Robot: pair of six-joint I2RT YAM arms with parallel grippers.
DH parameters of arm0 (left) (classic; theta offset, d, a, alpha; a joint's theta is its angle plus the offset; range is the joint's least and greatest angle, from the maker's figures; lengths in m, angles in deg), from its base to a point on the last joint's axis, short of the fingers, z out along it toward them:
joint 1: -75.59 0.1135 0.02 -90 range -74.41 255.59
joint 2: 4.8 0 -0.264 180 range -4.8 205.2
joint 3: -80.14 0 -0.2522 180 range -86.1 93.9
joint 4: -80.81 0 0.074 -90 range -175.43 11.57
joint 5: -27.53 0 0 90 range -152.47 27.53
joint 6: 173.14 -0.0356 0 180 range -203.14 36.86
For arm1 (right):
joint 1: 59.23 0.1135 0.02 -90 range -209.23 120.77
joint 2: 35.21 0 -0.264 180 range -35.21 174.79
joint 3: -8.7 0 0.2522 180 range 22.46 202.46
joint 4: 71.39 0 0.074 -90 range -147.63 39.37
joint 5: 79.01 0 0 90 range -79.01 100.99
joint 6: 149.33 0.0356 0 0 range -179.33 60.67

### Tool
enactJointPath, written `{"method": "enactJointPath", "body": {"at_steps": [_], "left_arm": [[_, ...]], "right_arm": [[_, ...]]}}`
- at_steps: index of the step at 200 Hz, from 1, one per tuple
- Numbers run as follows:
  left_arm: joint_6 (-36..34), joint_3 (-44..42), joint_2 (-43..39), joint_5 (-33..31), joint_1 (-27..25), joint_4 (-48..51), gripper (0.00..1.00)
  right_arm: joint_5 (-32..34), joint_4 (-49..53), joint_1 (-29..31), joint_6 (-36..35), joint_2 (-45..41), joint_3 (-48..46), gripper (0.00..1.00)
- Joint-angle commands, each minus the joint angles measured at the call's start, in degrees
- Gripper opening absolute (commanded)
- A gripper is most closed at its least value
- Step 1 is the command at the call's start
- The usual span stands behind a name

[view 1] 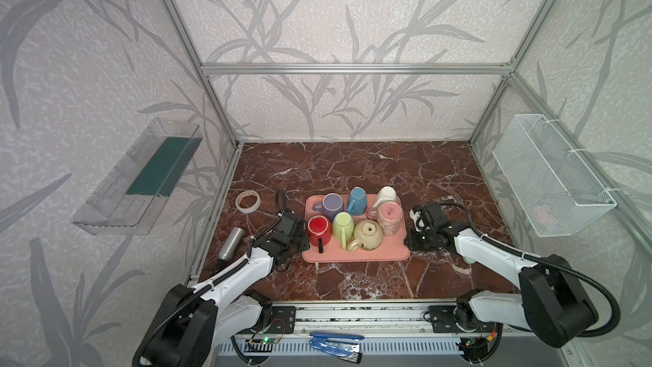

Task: Turn the mug right side up

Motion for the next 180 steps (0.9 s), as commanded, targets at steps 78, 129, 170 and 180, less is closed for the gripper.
{"method": "enactJointPath", "body": {"at_steps": [78,129,170,180], "left_arm": [[-0.24,4.17,-12.55,-0.33,-1.05,12.13,0.51],[1.83,9.97,-13.48,-11.75,-12.91,20.94,0.51],[5.68,14.43,-7.20,-22.05,-24.85,25.94,0.51],[6.81,15.80,-4.50,-24.66,-27.87,26.75,0.49]], "right_arm": [[6.00,14.60,2.46,-3.30,-15.29,7.11,0.38],[9.81,16.88,8.73,-3.66,-16.44,11.43,0.39],[8.90,8.66,9.83,-0.54,-17.58,8.84,0.40],[8.90,7.41,9.97,0.06,-17.71,8.51,0.39]]}}
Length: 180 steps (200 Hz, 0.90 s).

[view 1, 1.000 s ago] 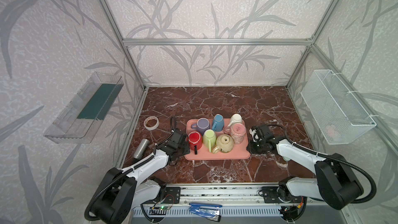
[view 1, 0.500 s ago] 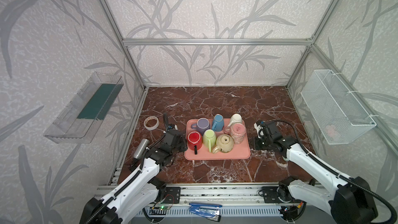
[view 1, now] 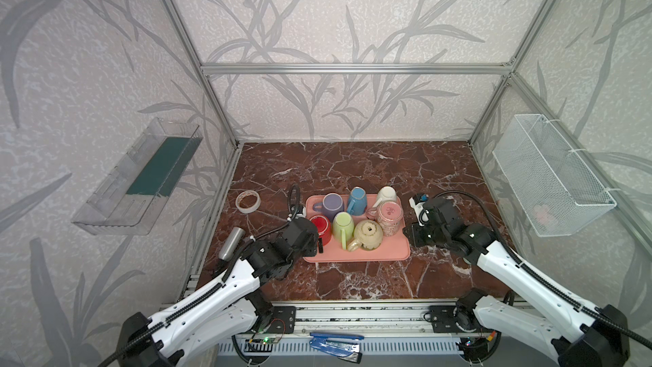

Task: Turn the mug right side up
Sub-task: 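Lower the left gripper over the upside-down red mug and grasp it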

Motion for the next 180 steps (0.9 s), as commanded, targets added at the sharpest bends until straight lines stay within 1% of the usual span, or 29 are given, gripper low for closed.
{"method": "enactJointPath", "body": {"at_steps": [1,17,43,67,94,107,135,180], "left_arm": [[4.07,2.94,4.91,-10.15,-5.50,5.84,0.49],[5.48,4.93,9.66,-12.72,-8.30,6.59,0.44],[6.77,7.12,15.60,-13.39,-8.83,6.86,0.41],[7.51,6.96,17.56,-13.21,-8.82,5.12,0.41],[7.85,5.79,17.49,-13.25,-8.72,2.71,0.41],[7.76,5.45,17.76,-12.19,-8.16,1.84,0.43],[8.11,4.04,20.09,-7.36,-6.17,-1.87,0.43],[8.39,2.70,23.34,-2.38,-2.92,-6.48,0.40]], "right_arm": [[0.79,-4.47,0.39,2.03,-1.27,-0.99,0.39],[1.35,-5.53,0.41,2.82,-1.90,-1.21,0.40],[3.37,-6.86,0.49,4.47,-4.58,-2.19,0.40],[4.47,-7.32,0.58,5.48,-6.62,-3.61,0.40],[4.83,-6.65,0.57,5.50,-7.76,-4.24,0.40],[4.92,-6.91,0.57,5.40,-8.00,-4.41,0.40],[4.66,-8.04,0.53,5.31,-7.65,-4.14,0.40],[4.04,-9.77,0.57,4.61,-5.44,-3.93,0.40]]}}
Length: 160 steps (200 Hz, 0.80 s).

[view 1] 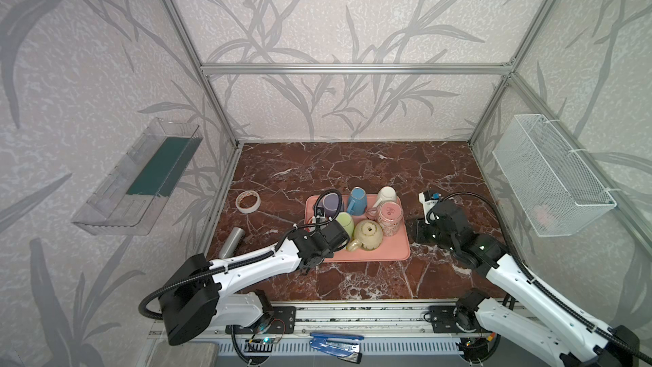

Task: Turn the mug right side up
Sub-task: 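Lower the left gripper over the upside-down red mug and grasp it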

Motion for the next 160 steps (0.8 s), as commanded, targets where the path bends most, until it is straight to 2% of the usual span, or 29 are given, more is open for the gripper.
{"method": "enactJointPath", "body": {"at_steps": [1,60,100,160], "left_arm": [[1.39,-0.89,0.99,2.58,1.51,-2.83,0.40],[1.25,-0.08,5.08,3.56,4.01,-3.01,0.35],[0.13,0.39,5.94,4.76,5.16,-3.52,0.26],[-0.33,0.71,3.02,4.96,5.34,-2.64,0.12]], "right_arm": [[0.04,-1.75,0.27,-0.44,1.25,-0.07,0.40],[-0.63,-4.86,0.21,-0.74,3.43,-0.46,0.40],[-0.21,-5.49,0.23,-1.10,3.48,-0.58,0.40],[-1.45,-6.25,0.26,-1.08,3.38,-1.12,0.40]]}}
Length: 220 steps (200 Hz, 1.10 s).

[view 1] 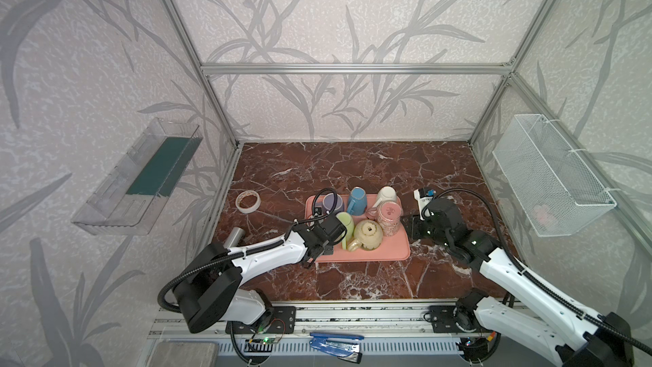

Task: Turn the mug right side up
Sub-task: 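Lower the left gripper over the upside-down red mug and grasp it, then lift the red mug with the left gripper and tilt it toward the right gripper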

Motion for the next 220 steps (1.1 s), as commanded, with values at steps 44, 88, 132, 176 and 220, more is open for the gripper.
{"method": "enactJointPath", "body": {"at_steps": [44,88,132,176,220], "left_arm": [[0.13,0.94,-4.38,-0.45,0.31,1.56,0.00],[-0.97,-0.03,-8.48,0.58,0.38,0.77,0.00],[-1.41,-1.56,-16.00,0.23,0.38,0.24,0.00],[-1.49,-2.10,-23.13,0.88,0.47,0.13,0.00],[-1.63,-3.30,-30.89,5.00,0.47,-2.96,0.00]], "right_arm": [[-1.79,-2.42,0.27,-0.62,-0.20,-1.53,0.40],[-4.80,-3.99,0.20,-1.25,-1.08,-2.53,0.40],[-7.31,-5.17,0.25,-2.01,-0.33,-2.89,0.40],[-11.18,-7.47,0.26,-2.17,0.42,-3.04,0.40],[-17.38,-11.48,0.36,-2.63,-0.30,-4.26,0.40]]}}
